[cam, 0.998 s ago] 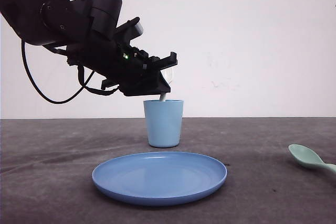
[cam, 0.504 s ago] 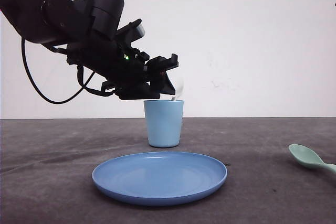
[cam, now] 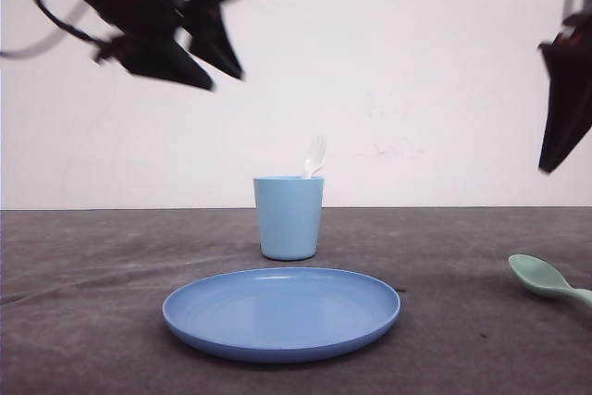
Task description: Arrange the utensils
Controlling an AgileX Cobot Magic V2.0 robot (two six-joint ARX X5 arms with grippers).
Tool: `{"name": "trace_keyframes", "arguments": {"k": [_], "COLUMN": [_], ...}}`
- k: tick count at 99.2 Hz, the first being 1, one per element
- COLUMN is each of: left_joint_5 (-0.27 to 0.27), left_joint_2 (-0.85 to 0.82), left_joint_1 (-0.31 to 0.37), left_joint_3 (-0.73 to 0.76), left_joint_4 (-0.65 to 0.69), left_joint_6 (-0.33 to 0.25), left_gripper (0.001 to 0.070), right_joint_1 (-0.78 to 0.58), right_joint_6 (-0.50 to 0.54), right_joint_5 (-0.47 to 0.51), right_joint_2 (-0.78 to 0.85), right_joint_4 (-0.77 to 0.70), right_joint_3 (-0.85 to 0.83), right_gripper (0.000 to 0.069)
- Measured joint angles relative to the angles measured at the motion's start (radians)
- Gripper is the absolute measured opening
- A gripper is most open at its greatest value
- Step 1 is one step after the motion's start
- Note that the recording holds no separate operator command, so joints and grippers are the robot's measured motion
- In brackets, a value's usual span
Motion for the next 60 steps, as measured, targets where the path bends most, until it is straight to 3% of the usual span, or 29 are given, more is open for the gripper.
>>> {"name": "trace_keyframes", "arguments": {"k": [15, 39, 60], "left_joint_5": [-0.011, -0.134, -0.150], "left_joint_2": [-0.153, -0.324, -0.396], "left_joint_1": [0.056, 0.164, 0.242], "left_joint_3": [0.000, 0.000, 0.000], "left_joint_4": [-0.200, -0.378, -0.502], "left_joint_6": [0.000, 0.000, 0.001], "left_gripper": [0.0233, 0.0233, 0.0233], "right_joint_1": [0.040, 0.097, 0.131], "right_joint_6": [0.000, 0.006, 0.016], "right_joint_5": [0.000, -0.002, -0.002], "right_joint_2": [0.076, 0.168, 0.228], "right_joint_4": [0.041, 0.147, 0.213], "right_joint_3": [0.000, 0.000, 0.000], "right_gripper": [0.0679, 0.0679, 0.0679]}}
